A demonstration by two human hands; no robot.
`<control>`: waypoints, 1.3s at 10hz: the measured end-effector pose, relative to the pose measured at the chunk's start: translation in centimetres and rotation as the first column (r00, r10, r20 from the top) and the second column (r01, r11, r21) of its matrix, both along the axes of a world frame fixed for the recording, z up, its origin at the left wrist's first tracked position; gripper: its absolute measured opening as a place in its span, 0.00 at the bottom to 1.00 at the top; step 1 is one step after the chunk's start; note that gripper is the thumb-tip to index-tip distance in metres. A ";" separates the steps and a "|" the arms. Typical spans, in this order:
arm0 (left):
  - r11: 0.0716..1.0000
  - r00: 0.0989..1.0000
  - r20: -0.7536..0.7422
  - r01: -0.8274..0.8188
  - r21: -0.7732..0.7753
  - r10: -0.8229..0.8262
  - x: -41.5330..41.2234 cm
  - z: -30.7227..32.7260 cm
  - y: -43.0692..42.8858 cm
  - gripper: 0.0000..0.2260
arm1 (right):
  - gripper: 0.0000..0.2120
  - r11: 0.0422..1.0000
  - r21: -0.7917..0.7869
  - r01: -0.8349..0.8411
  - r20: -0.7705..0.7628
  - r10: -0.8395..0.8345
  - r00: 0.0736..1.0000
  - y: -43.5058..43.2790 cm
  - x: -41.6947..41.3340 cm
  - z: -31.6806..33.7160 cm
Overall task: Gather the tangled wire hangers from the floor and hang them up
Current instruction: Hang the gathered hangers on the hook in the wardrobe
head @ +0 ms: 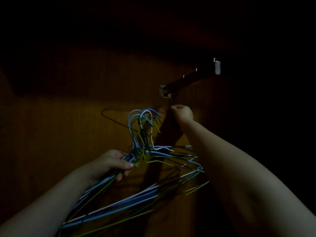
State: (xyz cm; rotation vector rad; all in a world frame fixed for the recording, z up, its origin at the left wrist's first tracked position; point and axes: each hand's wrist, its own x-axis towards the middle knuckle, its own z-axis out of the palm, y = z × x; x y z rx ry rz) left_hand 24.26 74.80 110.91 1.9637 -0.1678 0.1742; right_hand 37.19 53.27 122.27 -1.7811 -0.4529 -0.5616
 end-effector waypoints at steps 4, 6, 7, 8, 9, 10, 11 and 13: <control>0.998 1.000 0.012 -0.008 -0.058 0.009 -2.2 -0.1 -0.9 0.32 | 0.07 0.996 -0.054 0.064 0.080 -0.060 0.995 0.5 0.2 -0.5; 0.987 0.996 0.072 0.071 -0.145 -0.061 -5.2 1.2 -2.2 0.21 | 0.13 0.908 -0.256 0.333 0.235 -0.276 0.932 0.0 -1.0 0.0; 0.981 0.993 0.100 0.081 -0.174 -0.064 -5.7 1.4 -2.7 0.17 | 0.17 0.892 -0.268 0.363 0.228 -0.307 0.924 -0.6 -1.9 -0.3; 0.981 0.994 0.098 0.069 -0.180 -0.052 -6.0 1.1 -3.3 0.14 | 0.19 0.904 -0.276 0.325 0.183 -0.283 0.942 -1.3 -2.4 -1.1; 0.977 0.994 0.088 0.074 -0.201 -0.057 -6.2 0.8 -4.1 0.09 | 0.21 0.926 -0.278 0.255 0.115 -0.231 0.966 -1.9 -2.5 -1.4; 0.973 0.995 0.074 0.081 -0.215 -0.066 -6.4 0.7 -4.4 0.07 | 0.22 0.916 -0.326 0.233 0.085 -0.217 0.972 -1.5 -2.6 -1.2; 0.974 0.994 0.084 0.083 -0.211 -0.066 -6.6 0.8 -4.1 0.07 | 0.21 0.889 -0.381 0.256 0.114 -0.229 0.967 -0.1 -2.5 -0.7; 0.968 0.990 0.130 0.079 -0.237 -0.049 -6.5 0.9 -3.0 0.05 | 0.13 0.845 -0.405 0.349 0.214 -0.284 0.935 2.1 -3.0 0.1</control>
